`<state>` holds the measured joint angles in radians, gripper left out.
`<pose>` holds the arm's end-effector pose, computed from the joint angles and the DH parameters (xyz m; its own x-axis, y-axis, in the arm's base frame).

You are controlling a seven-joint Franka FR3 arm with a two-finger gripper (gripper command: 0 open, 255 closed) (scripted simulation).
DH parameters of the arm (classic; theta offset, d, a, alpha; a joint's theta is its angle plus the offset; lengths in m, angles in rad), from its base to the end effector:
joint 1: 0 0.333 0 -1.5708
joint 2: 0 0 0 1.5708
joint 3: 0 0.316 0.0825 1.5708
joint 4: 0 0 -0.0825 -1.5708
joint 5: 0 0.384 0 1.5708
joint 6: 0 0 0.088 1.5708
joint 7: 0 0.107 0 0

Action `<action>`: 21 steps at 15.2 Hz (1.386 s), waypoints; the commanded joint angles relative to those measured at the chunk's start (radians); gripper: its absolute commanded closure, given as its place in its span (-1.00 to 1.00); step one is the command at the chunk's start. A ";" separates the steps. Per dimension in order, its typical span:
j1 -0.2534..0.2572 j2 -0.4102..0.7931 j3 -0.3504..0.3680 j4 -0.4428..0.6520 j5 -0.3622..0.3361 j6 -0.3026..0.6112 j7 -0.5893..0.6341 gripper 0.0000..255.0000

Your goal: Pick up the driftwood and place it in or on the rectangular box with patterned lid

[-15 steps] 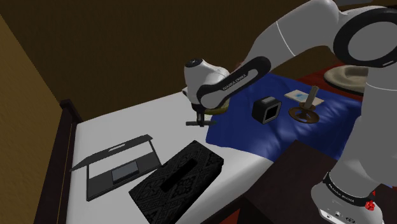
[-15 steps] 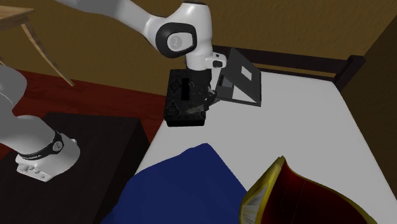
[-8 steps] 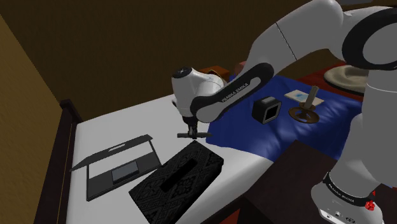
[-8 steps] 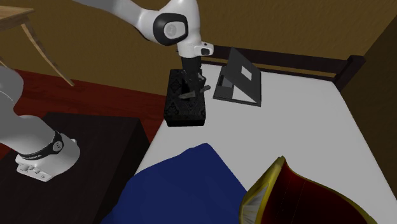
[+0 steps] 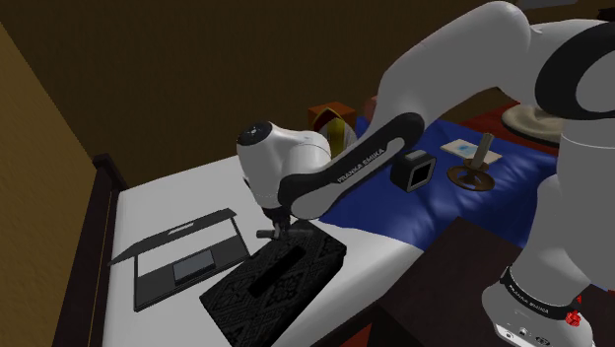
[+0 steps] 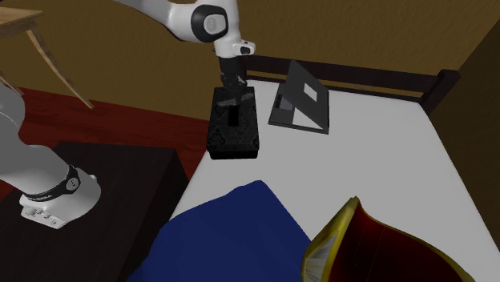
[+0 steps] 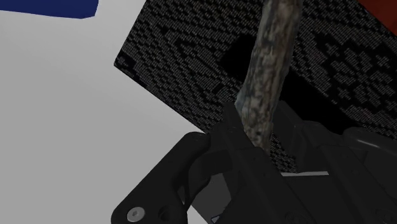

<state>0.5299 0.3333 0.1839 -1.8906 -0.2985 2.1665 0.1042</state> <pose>0.4794 0.3922 0.3289 0.7163 0.6965 -0.0432 0.6911 -0.6994 0.1824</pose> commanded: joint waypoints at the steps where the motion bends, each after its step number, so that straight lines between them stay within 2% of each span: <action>1: 0.032 0.025 0.013 0.039 -0.004 -0.024 0.042 1.00; 4: 0.088 0.069 0.033 0.105 -0.012 -0.062 0.111 1.00; 16: 0.097 0.159 0.015 0.070 -0.051 0.058 0.152 1.00; 21: 0.098 0.164 0.014 0.069 -0.053 0.063 0.154 1.00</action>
<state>0.6278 0.4965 0.1976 -1.8219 -0.3514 2.2290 0.2581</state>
